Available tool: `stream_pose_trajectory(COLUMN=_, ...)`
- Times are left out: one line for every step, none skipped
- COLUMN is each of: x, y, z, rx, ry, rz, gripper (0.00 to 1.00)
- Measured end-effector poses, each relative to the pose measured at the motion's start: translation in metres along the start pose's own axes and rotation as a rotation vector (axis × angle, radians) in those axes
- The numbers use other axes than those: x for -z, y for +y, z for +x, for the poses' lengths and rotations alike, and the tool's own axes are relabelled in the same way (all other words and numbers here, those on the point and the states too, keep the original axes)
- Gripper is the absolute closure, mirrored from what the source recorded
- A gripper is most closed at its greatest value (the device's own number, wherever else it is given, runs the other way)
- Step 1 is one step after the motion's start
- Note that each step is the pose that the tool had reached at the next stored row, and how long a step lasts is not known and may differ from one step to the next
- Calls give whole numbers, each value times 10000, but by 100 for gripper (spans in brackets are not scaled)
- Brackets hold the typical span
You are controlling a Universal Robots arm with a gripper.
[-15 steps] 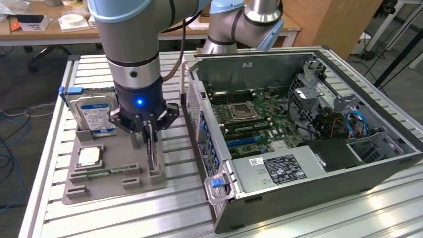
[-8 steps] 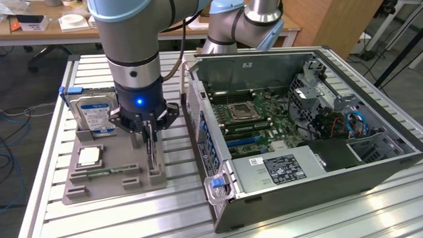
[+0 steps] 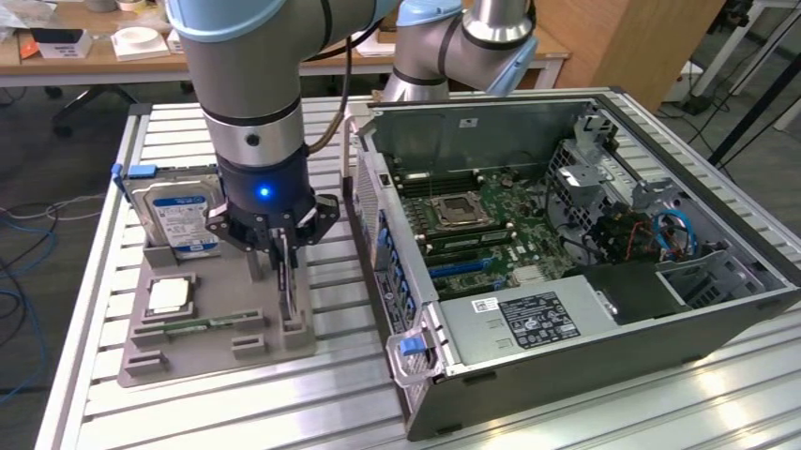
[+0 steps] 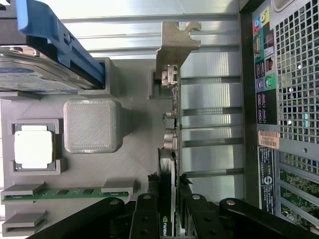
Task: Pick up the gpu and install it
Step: 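Pick up the gpu and move the gpu toward the slot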
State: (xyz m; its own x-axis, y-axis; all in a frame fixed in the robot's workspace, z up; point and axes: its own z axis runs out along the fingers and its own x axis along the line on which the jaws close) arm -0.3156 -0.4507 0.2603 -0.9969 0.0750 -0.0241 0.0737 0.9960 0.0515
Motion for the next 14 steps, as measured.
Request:
stream_pose_trajectory(x=6, y=0, z=0, rx=-1, ry=2, rz=2, gripper=74)
stream_pose_trajectory(x=15, y=0, z=0, rx=0, ry=3, rz=3, gripper=74)
stream_pose_trajectory(x=26, y=1, z=0, rx=-1, ry=1, rz=1, gripper=74)
stream_pose_trajectory(x=46, y=2, z=-1, rx=-1, ry=1, rz=1, gripper=74)
stream_pose_trajectory(x=70, y=4, z=-2, rx=-1, ry=1, rz=1, gripper=74)
stream_pose_trajectory(x=93, y=5, z=-2, rx=0, ry=0, rz=1, gripper=74)
stream_pose_trajectory(x=112, y=6, z=-3, rx=-1, ry=1, rz=2, gripper=74)
stream_pose_trajectory(x=130, y=7, z=-3, rx=-1, ry=0, rz=1, gripper=74)
stream_pose_trajectory(x=146, y=8, z=-3, rx=-1, ry=0, rz=1, gripper=74)
stream_pose_trajectory(x=160, y=8, z=-4, rx=0, ry=0, rz=1, gripper=74)
stream_pose_trajectory(x=171, y=9, z=-4, rx=-1, ry=-1, rz=0, gripper=74)
stream_pose_trajectory(x=178, y=9, z=-4, rx=-1, ry=0, rz=0, gripper=74)
stream_pose_trajectory(x=177, y=10, z=-4, rx=-1, ry=-2, rz=-2, gripper=74)
stream_pose_trajectory(x=177, y=9, z=-4, rx=-1, ry=-2, rz=-2, gripper=74)
